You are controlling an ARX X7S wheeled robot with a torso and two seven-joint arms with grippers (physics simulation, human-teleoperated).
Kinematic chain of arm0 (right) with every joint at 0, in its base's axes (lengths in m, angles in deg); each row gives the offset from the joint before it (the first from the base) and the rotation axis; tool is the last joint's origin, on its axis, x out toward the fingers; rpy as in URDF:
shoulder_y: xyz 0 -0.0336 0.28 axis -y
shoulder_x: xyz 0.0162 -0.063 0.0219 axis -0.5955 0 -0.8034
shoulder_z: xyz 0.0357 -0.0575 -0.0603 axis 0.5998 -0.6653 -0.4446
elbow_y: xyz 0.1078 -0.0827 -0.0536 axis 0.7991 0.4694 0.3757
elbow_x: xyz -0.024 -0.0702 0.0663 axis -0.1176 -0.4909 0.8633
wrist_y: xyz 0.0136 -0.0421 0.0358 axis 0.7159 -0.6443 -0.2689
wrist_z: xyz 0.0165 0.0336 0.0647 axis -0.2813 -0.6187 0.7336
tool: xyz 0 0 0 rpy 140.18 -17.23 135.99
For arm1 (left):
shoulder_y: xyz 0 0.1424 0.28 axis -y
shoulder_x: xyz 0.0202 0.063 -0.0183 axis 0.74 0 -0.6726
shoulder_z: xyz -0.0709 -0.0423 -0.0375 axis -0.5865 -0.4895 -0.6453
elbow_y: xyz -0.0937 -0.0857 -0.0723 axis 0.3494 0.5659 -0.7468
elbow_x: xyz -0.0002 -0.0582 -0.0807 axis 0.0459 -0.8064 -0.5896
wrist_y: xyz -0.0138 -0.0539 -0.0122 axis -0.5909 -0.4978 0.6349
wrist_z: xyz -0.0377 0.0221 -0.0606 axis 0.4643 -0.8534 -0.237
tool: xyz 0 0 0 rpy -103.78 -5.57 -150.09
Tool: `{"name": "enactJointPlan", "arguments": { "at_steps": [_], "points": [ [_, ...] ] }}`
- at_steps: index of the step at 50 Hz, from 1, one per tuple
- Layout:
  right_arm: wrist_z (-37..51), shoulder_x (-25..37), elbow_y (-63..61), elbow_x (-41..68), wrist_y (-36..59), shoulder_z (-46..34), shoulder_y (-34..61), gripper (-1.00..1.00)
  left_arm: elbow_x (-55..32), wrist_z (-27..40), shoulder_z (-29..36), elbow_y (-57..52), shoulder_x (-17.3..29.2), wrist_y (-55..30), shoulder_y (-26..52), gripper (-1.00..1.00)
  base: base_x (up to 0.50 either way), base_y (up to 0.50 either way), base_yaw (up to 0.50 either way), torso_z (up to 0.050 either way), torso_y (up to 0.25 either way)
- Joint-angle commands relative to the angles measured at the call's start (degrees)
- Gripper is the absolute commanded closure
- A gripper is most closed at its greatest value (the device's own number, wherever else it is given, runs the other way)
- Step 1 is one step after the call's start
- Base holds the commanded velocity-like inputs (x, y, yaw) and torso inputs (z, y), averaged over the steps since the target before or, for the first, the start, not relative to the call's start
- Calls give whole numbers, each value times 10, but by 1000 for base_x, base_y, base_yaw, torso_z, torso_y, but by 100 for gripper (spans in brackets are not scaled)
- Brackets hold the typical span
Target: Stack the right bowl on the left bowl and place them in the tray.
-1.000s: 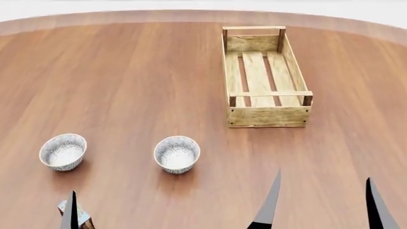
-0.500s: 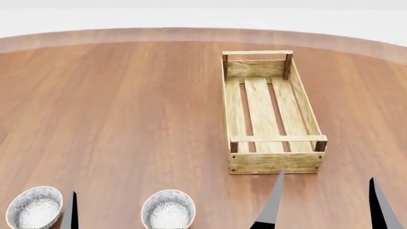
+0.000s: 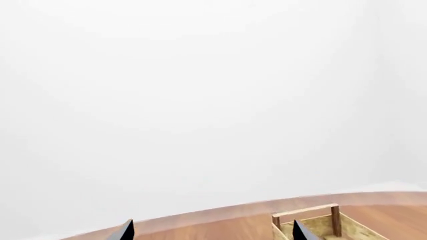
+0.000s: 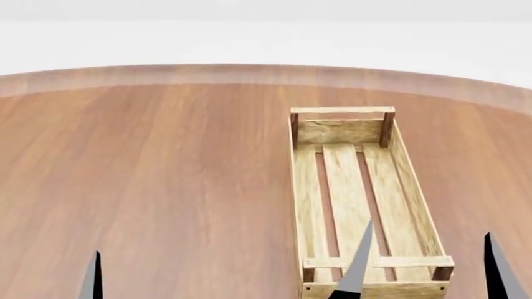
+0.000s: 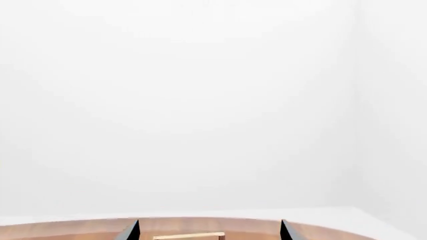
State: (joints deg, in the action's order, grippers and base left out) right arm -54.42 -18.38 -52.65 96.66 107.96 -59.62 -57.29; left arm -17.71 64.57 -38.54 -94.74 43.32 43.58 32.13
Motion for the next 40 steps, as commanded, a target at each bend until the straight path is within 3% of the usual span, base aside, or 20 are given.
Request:
{"name": "enactJointPlan", "arguments": {
  "at_steps": [1, 7, 19, 34, 40],
  "points": [
    [10, 12, 5, 17, -15, 3, 5, -100, -3, -12, -17, 2, -11, 15, -1, -100, 500, 0, 0, 0, 0],
    [12, 4, 15, 40, -37, 11, 3, -100, -5, -8, -17, 4, -10, 16, 0, -100, 466, 0, 0, 0, 2],
    [10, 16, 17, 42, -68, 6, -6, -100, -9, -5, -16, 5, -6, 18, 1, -100, 0, -6, 0, 0, 0],
    [19, 26, 19, 45, -74, 1, -6, -100, -13, 2, -13, 2, 0, 15, 2, -100, 3, -494, 0, 0, 0],
    [35, 35, 10, 36, -39, -14, 9, -100, -17, 6, -13, 2, 4, 15, 1, -100, 0, -53, 0, 0, 0]
  ]
}}
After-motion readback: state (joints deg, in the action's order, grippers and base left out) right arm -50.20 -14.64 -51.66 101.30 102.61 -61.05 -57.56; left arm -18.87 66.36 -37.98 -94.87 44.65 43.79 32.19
